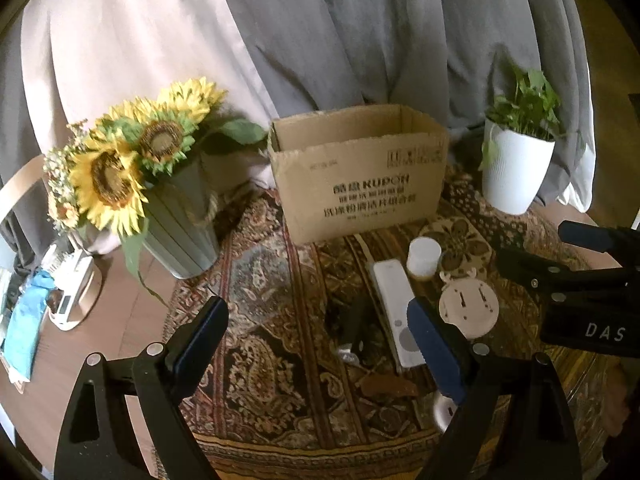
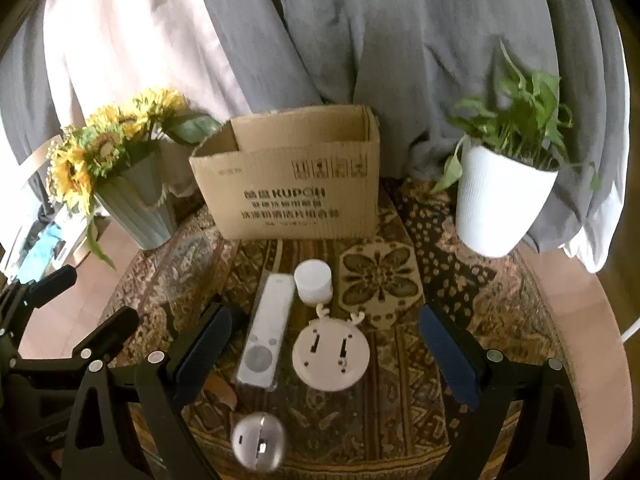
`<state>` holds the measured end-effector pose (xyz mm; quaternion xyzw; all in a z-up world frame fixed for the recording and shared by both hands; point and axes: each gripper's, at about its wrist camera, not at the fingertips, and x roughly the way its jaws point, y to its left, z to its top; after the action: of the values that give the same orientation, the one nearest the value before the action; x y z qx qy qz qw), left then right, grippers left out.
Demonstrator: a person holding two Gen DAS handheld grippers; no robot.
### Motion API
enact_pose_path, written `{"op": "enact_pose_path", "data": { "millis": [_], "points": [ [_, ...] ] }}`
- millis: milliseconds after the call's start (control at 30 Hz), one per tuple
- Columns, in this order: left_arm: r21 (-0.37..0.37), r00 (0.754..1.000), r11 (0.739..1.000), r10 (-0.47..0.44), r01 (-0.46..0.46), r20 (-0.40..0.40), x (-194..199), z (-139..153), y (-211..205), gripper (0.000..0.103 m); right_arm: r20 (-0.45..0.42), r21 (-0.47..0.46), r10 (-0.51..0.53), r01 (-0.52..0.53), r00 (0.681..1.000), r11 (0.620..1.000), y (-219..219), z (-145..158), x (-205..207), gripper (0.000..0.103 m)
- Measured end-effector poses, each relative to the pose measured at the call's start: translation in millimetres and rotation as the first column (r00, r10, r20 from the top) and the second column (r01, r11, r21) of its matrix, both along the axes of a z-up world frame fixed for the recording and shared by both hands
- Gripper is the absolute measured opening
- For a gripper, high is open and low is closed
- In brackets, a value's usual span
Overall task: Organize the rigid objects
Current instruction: 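Withdraw both open tools from the box back toward the table items, then grasp the black flashlight with the left tool while the right tool grasps the deer plate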
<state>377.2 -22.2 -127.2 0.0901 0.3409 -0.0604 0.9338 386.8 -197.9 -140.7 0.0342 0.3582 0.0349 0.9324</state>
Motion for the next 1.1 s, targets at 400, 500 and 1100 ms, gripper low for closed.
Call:
{"op": "enact_pose_path", "data": {
  "millis": [400, 500, 1100],
  "points": [
    [-0.015, 0.990, 1.000, -0.025, 0.023, -0.136, 22, -47, -2, 0.081, -0.132, -0.001, -0.004, 0.003, 0.991, 1.000, 0, -44, 16, 0.096],
    [-0.013, 0.987, 1.000, -0.026, 0.025, -0.157, 28, -58, -2, 0.079, -0.163, -0.004, 0.002, -0.003, 0.987, 1.000, 2, -55, 21, 0.096],
    [-0.140, 0.951, 0.990, -0.070, 0.029, -0.300, 59, -106, -1, 0.056, -0.264, -0.030, -0.011, 0.003, 0.964, 1.000, 3, -99, 49, 0.096]
  ]
}}
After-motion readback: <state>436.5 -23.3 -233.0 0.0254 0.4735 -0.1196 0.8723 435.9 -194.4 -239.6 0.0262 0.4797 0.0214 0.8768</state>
